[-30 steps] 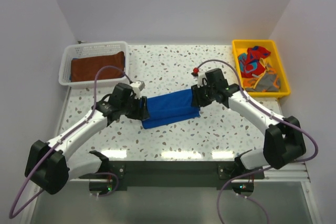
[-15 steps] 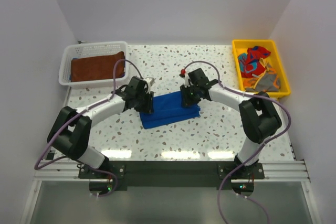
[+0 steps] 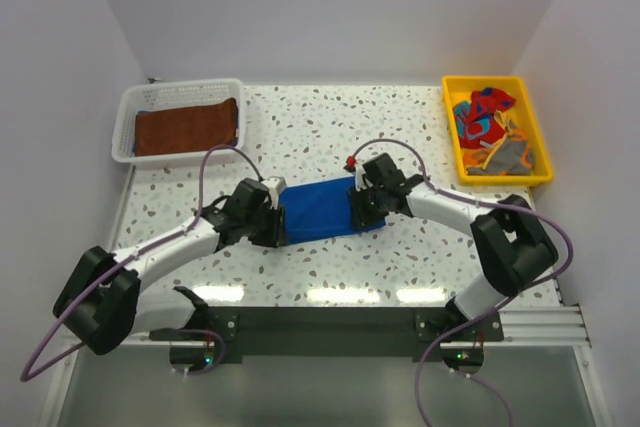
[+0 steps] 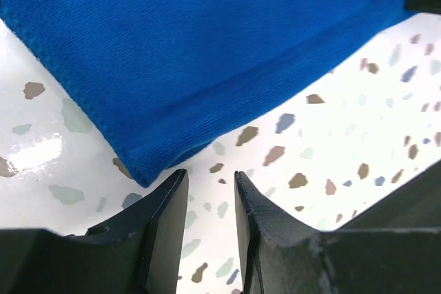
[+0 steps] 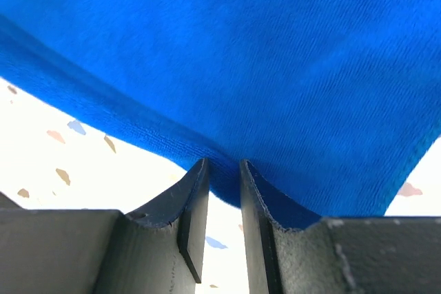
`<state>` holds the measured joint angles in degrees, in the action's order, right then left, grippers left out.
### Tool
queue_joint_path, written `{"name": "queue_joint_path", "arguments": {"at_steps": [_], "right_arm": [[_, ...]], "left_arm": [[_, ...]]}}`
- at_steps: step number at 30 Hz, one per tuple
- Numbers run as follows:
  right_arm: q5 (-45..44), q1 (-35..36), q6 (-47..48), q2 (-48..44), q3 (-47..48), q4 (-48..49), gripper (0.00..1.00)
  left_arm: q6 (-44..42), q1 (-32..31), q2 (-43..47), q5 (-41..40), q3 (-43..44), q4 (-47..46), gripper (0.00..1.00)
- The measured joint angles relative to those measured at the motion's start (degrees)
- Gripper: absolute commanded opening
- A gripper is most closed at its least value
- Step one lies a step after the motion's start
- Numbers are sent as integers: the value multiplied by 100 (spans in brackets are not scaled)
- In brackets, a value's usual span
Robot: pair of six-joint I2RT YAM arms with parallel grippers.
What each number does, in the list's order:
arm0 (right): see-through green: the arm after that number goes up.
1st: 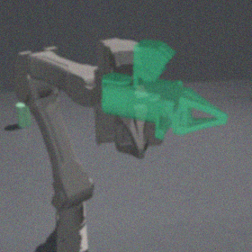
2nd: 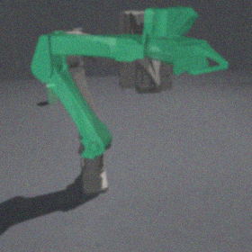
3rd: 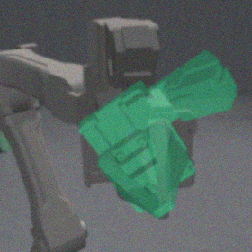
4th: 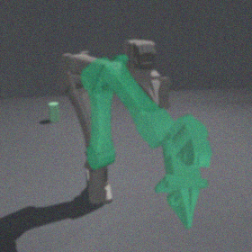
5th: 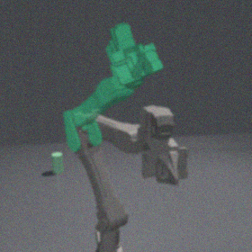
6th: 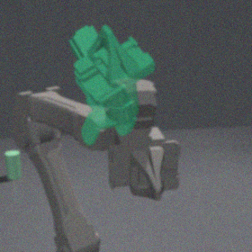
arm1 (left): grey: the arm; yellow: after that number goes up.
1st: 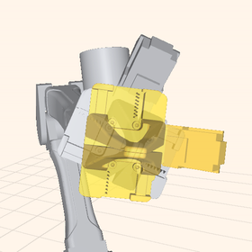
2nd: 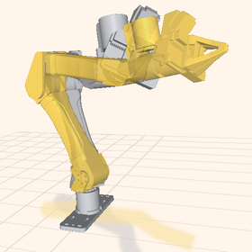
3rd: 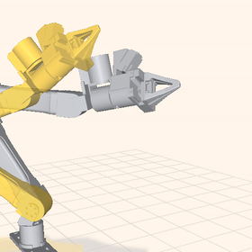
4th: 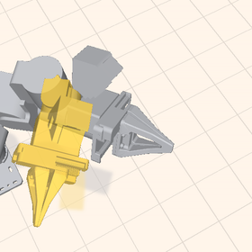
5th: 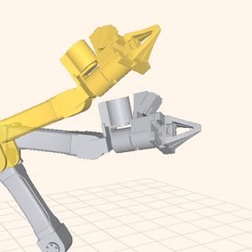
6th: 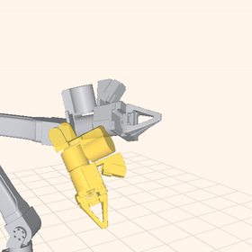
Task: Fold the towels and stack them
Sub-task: Fold the towel
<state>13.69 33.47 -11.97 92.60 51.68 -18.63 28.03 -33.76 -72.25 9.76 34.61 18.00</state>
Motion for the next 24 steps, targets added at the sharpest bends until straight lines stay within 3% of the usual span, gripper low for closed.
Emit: {"name": "queue_joint_path", "arguments": {"at_steps": [8,15,24], "right_arm": [[-63,24,59,-730,-26,-31,29],[-625,22,13,-730,208,-20,29],[-1126,-205,-439,-466,-428,136,29]], "left_arm": [[243,-50,439,28,459,98,40],[313,-101,-256,-72,1294,-44,29],[551,-304,-601,-334,127,-155,20]]}}
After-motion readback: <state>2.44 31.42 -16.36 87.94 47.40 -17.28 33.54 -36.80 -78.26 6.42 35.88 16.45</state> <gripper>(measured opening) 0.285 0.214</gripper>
